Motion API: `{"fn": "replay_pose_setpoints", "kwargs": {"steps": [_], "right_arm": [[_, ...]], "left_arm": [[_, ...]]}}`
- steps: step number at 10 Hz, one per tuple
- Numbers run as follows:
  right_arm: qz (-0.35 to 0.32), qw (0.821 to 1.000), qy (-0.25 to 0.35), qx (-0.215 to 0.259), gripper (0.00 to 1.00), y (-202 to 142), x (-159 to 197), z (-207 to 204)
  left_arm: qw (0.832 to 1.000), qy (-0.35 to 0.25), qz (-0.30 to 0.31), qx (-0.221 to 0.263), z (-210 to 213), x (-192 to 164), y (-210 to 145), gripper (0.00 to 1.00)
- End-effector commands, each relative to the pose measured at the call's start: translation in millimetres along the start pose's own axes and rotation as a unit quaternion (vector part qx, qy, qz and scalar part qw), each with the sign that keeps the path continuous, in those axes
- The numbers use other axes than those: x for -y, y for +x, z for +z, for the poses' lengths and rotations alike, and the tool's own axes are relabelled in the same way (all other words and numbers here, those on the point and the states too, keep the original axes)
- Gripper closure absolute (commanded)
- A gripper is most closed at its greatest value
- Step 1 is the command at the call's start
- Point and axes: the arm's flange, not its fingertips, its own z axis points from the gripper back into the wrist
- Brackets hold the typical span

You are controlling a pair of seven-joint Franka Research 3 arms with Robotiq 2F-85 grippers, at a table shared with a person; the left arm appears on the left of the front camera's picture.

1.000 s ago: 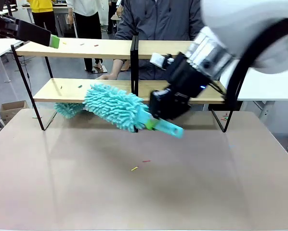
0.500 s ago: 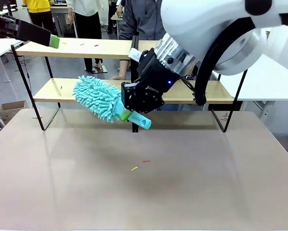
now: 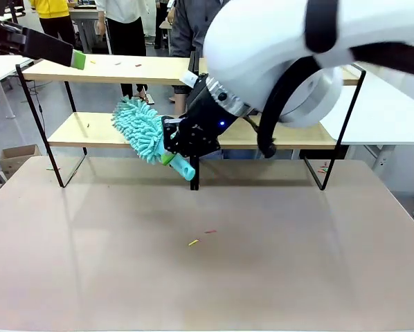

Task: Clean the shelves.
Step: Clean another randomly selected level of the Shelf with the Duster.

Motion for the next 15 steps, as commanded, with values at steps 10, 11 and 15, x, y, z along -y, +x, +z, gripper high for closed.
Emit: {"fn": "replay_pose_setpoints", "kwargs": {"steps": [10, 11, 15], "right_arm": [[-0.053, 0.998, -0.027, 0.009, 0.88, 77.3, -41.4, -79.8], [-0.045, 0.999, -0.031, 0.002, 0.88, 83.8, -48.8, -87.8], [-0.009, 0.999, -0.015, -0.034, 0.88, 105.6, -69.3, -108.2]], "left_arm": [[1.000, -0.001, 0.000, 0.000, 0.4, -0.4, -2.3, 0.00], [1.000, -0.001, 0.000, 0.000, 0.4, -0.4, -2.3, 0.00], [1.000, -0.001, 0.000, 0.000, 0.4, -0.4, -2.3, 0.00]]}}
